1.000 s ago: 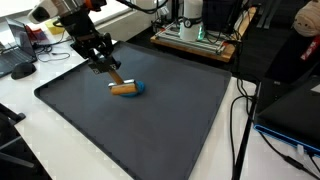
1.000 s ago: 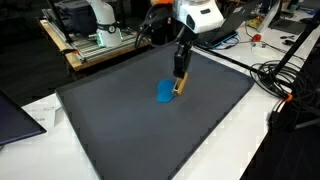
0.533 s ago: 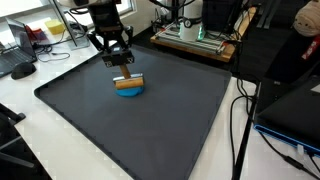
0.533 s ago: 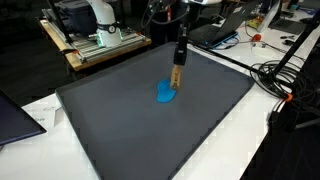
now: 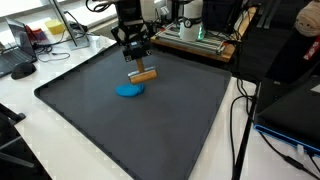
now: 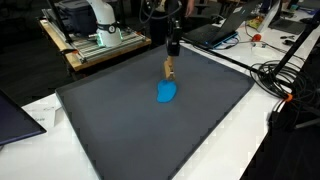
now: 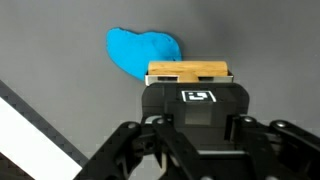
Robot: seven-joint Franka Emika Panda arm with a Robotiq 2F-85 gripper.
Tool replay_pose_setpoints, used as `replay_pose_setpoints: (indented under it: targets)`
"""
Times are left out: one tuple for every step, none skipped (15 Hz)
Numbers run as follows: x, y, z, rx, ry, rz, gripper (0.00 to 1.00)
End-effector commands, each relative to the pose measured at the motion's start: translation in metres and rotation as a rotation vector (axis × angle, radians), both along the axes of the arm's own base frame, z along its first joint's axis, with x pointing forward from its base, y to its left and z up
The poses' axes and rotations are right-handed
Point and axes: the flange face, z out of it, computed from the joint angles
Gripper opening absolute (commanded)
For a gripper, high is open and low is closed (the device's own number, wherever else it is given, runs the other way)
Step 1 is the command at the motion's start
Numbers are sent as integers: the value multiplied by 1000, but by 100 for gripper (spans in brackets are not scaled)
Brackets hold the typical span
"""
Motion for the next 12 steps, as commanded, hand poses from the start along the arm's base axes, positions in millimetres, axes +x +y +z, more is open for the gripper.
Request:
replay_pose_setpoints:
  targets:
    - [0, 0, 1, 0, 1, 1, 23]
    - [2, -1, 0, -4, -9, 4, 23]
    - [5, -1, -2, 4, -3, 9, 23]
    - [7, -2, -4, 8, 4, 18, 23]
    - [9, -3, -6, 9, 5, 22, 23]
    - [11, -4, -8, 5, 1, 26, 23]
    - [12, -4, -9, 4, 1, 31, 23]
    - [13, -5, -9, 2, -3, 43, 23]
    - [15, -6, -9, 1, -6, 40, 23]
    - [16, -8, -10, 3, -5, 49, 23]
    - [18, -10, -12, 2, -2, 48, 23]
    - [19, -11, -13, 7, 0, 55, 23]
